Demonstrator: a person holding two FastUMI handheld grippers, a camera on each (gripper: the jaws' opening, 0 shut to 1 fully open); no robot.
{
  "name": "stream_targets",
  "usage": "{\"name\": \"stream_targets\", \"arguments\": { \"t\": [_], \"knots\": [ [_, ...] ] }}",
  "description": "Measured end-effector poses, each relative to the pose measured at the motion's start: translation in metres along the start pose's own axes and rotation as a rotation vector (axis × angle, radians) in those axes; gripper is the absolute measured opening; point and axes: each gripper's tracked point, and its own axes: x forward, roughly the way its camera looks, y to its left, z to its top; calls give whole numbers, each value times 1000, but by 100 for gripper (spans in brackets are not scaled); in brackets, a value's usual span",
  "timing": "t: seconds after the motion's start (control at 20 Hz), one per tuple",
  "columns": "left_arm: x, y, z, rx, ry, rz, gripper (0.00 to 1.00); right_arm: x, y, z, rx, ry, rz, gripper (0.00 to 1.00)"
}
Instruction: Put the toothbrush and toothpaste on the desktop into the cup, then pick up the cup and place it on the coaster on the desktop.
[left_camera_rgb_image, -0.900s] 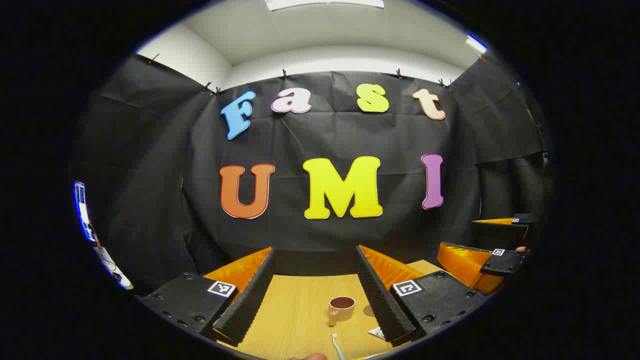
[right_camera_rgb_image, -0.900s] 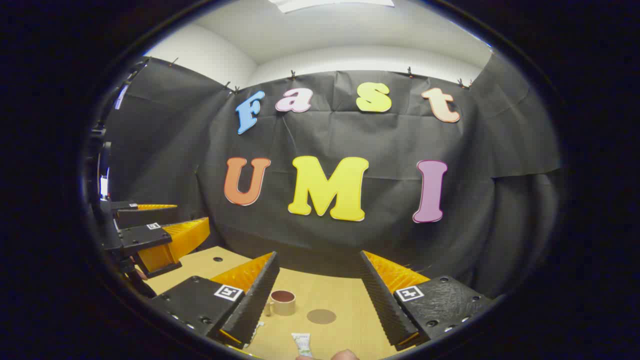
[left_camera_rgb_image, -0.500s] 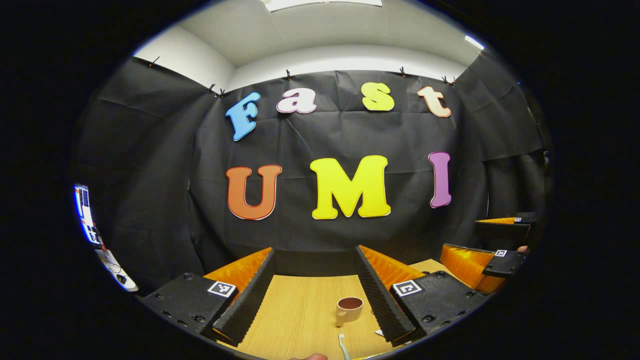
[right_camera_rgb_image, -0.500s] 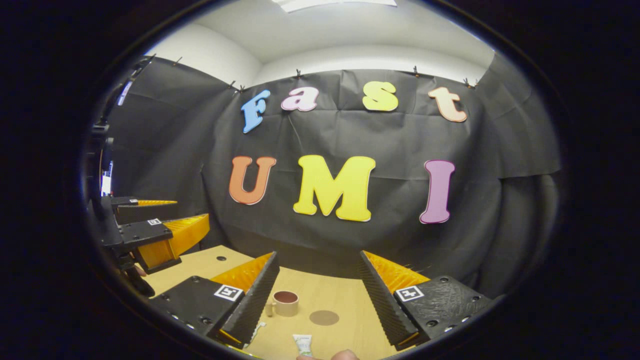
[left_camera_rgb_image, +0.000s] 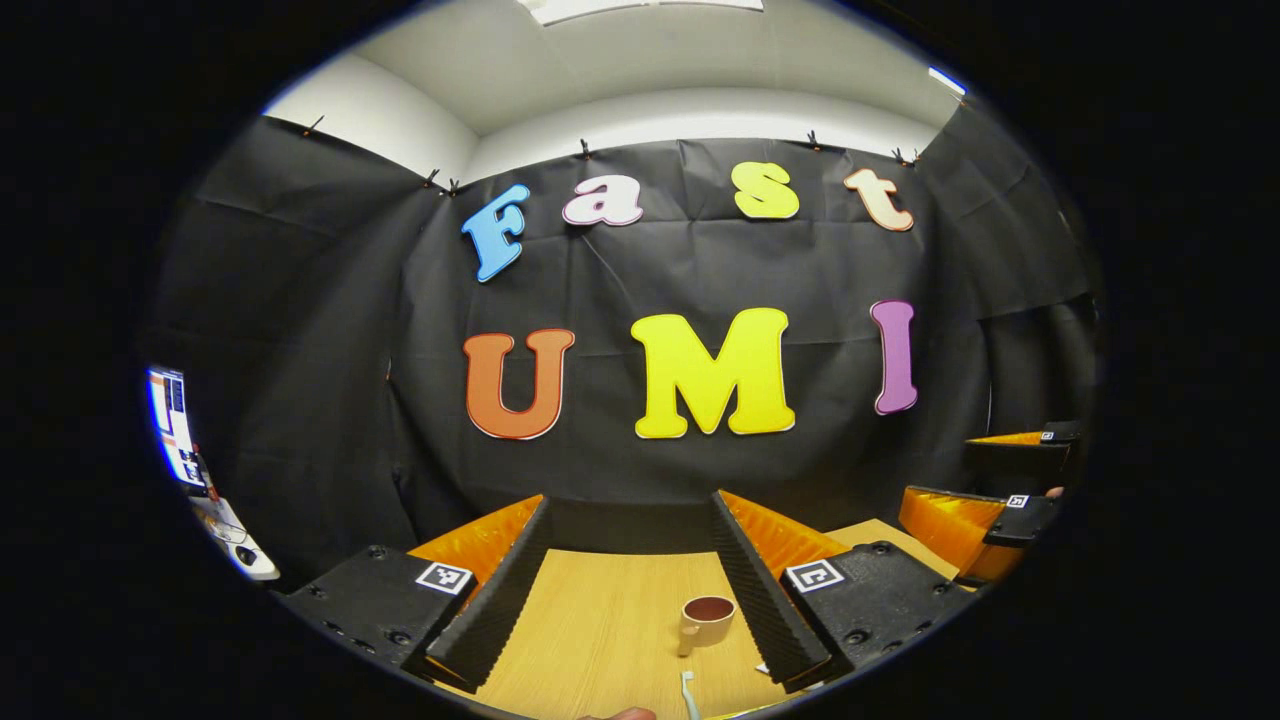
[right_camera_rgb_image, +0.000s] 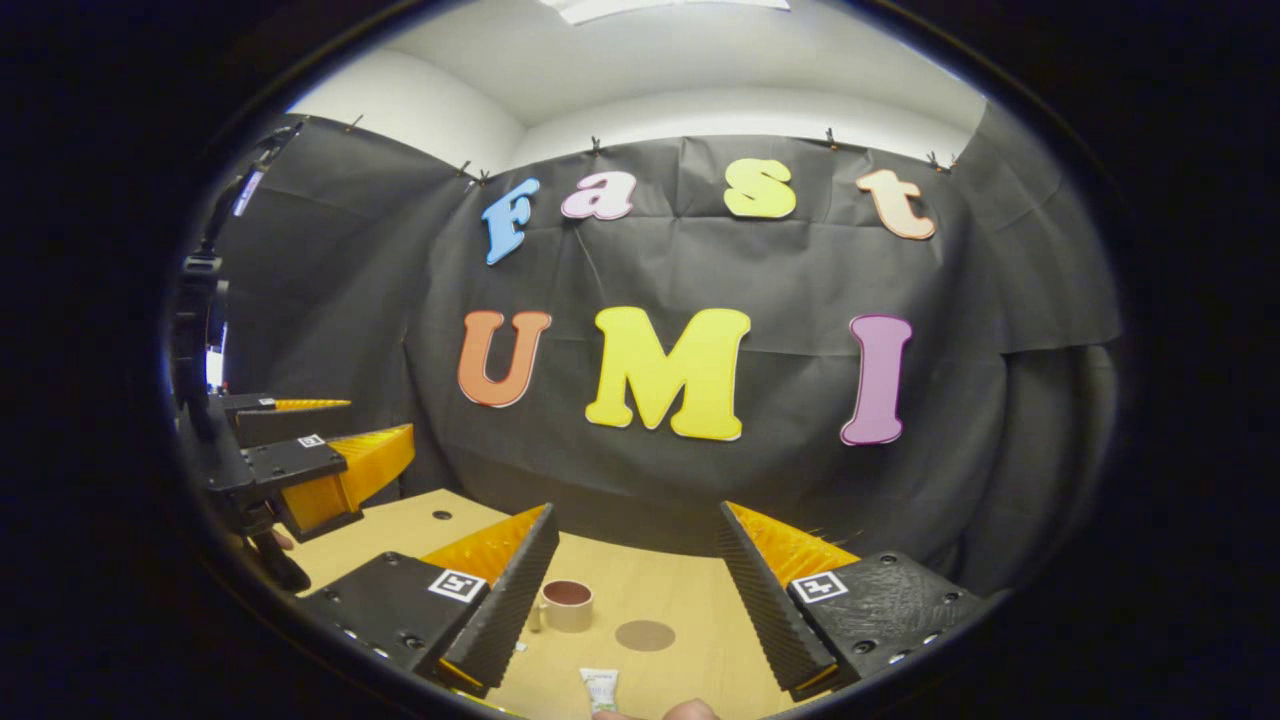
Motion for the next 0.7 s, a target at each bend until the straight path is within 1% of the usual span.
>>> {"name": "stream_targets", "arguments": {
  "t": [0.05, 0.15, 0.25, 0.55, 0.7],
  "knots": [
    [0, -3, 0, -2, 0, -3, 97, 1, -2, 1, -1, -4, -1, 93],
    [0, -7, -3, 9, 6, -7, 97, 0, -3, 1, 4, -8, 5, 96],
    [0, -10, -6, 13, 17, -7, 98, 0, -2, -3, 12, 0, 23, 93],
    [-2, -9, -10, 14, 30, 18, 98, 2, -3, -8, 2, 6, 50, 95],
    [0, -12, -19, 4, 63, 27, 98, 7, -6, -16, -4, 33, 60, 95]
  ]
}}
